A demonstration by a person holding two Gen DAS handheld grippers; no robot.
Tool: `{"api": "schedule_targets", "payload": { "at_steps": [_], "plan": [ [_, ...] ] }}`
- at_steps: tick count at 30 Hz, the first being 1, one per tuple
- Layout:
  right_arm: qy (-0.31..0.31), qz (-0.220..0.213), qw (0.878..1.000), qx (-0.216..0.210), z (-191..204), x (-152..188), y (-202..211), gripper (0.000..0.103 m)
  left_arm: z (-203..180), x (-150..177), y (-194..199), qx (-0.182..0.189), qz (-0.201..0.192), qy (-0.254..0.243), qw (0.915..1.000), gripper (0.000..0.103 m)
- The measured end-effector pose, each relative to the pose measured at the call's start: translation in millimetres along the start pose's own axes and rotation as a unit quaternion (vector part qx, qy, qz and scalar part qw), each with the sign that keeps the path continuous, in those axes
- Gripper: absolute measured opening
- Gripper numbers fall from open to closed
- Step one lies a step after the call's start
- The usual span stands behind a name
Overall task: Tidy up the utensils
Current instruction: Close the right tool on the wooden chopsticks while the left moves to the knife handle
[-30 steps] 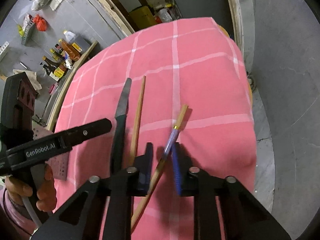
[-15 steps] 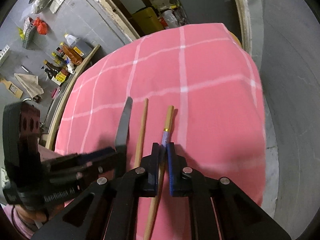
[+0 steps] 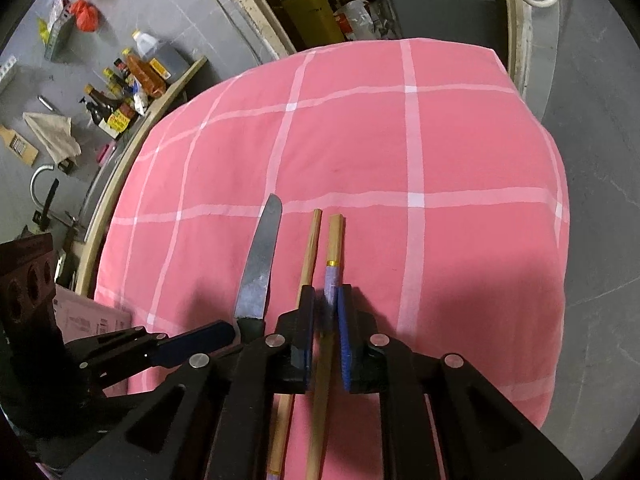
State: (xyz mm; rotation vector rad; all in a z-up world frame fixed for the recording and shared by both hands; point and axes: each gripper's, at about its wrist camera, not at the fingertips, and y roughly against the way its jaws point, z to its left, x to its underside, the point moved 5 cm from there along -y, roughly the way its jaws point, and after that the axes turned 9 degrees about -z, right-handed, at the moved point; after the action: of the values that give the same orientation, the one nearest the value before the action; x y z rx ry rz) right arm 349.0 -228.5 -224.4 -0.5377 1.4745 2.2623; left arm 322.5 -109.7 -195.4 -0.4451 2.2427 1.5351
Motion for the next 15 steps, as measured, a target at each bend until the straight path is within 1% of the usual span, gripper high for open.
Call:
{"api": "schedule_targets", "payload": {
  "at_steps": [1,3,5,8,15],
  "plan": [
    [0.005,0.002,1.000,0.002,1.7,-0.5,0.0,0.015,1.6,1.2,1.3,0.003,-0.001,0.003,1.0000,0.024],
    [0.012,0.004,1.000,0.003,3.5,0.3,1.2,0.021,3.3,3.9,3.4,0.009,-0.001,0.006,0.9999,0.024],
    [0.018,0.007,1.000,0.002,3.9,1.4,2.9,0.024,4.3,5.7,4.6,0.014,0.000,0.010,0.9999,0.024],
    [0.033,0.011,0.999,0.010,4.3,4.1,4.8,0.025,4.5,6.2,5.0,0.019,-0.001,0.013,0.9997,0.024],
    [0.078,0.020,0.996,0.049,8.2,7.8,6.9,0.025,4.1,5.8,2.7,0.025,-0.003,0.015,0.9996,0.024]
  ]
}}
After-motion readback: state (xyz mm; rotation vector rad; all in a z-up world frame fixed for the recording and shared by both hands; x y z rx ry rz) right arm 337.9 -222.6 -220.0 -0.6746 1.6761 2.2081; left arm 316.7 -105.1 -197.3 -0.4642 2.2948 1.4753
